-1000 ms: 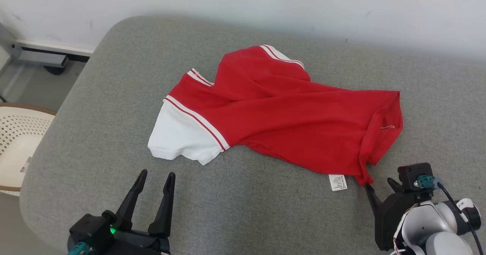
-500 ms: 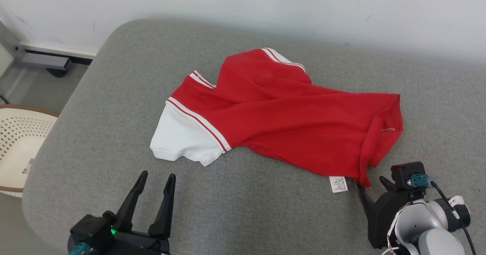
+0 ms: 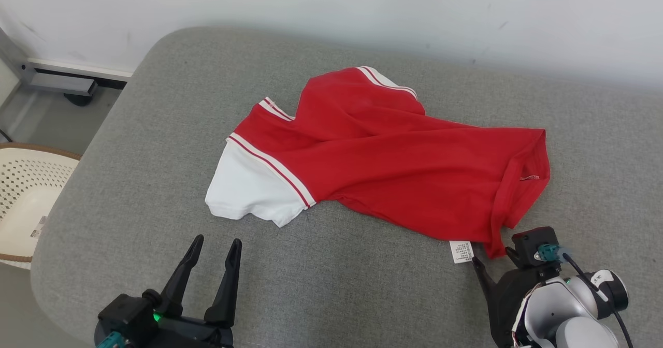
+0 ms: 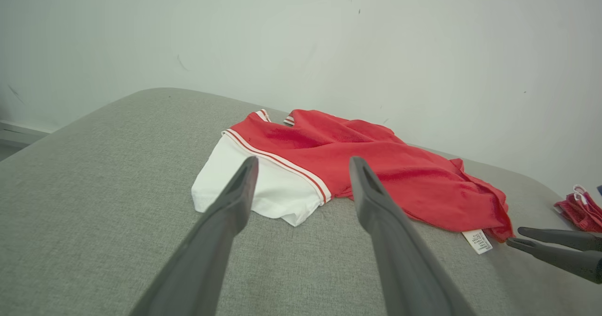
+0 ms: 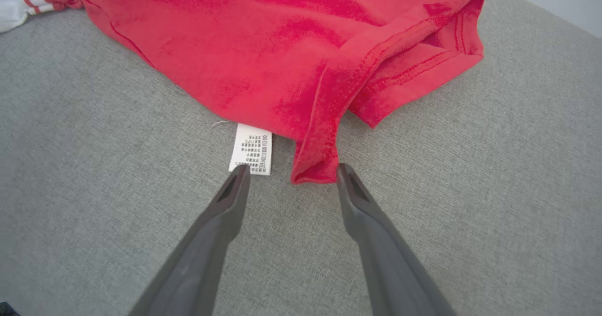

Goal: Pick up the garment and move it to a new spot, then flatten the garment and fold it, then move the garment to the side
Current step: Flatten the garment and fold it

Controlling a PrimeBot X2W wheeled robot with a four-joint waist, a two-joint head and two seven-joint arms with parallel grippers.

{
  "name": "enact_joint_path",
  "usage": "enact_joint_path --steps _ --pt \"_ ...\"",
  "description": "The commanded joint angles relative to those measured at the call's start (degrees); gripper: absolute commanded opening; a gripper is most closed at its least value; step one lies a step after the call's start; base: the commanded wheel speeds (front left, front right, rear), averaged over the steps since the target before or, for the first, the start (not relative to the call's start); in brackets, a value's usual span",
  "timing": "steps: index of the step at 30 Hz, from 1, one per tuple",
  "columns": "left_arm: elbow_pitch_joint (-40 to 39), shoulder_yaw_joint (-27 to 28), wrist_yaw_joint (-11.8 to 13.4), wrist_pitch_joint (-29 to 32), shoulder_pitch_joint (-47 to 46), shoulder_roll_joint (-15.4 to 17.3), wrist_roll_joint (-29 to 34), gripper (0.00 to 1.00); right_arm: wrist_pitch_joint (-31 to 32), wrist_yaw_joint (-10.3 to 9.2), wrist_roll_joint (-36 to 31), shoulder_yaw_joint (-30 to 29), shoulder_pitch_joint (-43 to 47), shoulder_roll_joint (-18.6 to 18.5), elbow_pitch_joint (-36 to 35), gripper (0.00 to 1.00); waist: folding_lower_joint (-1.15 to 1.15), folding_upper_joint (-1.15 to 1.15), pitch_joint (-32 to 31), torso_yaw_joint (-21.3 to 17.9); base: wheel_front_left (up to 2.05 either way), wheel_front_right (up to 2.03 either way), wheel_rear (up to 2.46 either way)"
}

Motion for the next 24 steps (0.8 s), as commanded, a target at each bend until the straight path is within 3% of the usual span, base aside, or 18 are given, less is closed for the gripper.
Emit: enact_joint_path --steps 1,3,4,5,8,9,10,24 --pt "0.1 0.1 0.1 -0.3 -0.2 0.2 -0.4 1.0 -0.5 -0.02 -1.1 0.1 -0.9 -0.2 1.0 0.89 0.0 0.0 0.1 0.1 0.0 0.0 0.0" --pt "0.2 0.0 0.1 -0.3 -0.3 0.1 -0.4 1.0 -1.1 -0.02 -1.8 0.0 -1.6 -0.2 2.3 0.79 0.0 0.0 0.2 0.3 0.0 0.0 0.0" --pt "0.2 0.0 0.1 -0.3 -0.4 0.1 -0.4 1.0 -1.6 -0.02 -2.0 -0.1 -1.9 -0.2 2.8 0.69 0.0 0.0 0.3 0.4 0.0 0.0 0.0" --pt "0.2 0.0 0.1 -0.3 -0.5 0.1 -0.4 1.0 -1.9 -0.02 -2.2 -0.4 -2.1 -0.2 3.2 0.53 0.0 0.0 0.3 0.5 0.0 0.0 0.0" --pt "0.1 0.2 0.1 -0.3 -0.5 0.1 -0.5 1.0 -2.5 -0.02 -2.8 -1.3 -2.7 -0.2 4.6 0.25 0.0 0.0 0.5 0.7 0.0 0.0 0.0" --pt "0.1 0.3 0.1 -0.3 -0.5 0.1 -0.5 1.0 -2.7 -0.02 -2.8 -1.5 -3.0 -0.2 5.1 0.08 0.0 0.0 0.5 0.7 0.0 0.0 0.0" --pt "0.1 0.4 0.1 -0.3 -0.5 0.1 -0.5 1.0 -2.8 -0.02 -2.9 -1.8 -3.3 -0.2 5.5 0.0 0.0 0.0 0.5 0.7 0.0 0.0 0.0" --pt "-0.2 1.1 0.1 -0.3 -0.4 0.3 -0.2 1.0 -2.9 -0.02 3.0 -12.4 -4.6 -0.2 4.9 0.0 0.0 0.0 0.8 -0.6 0.0 0.0 0.0"
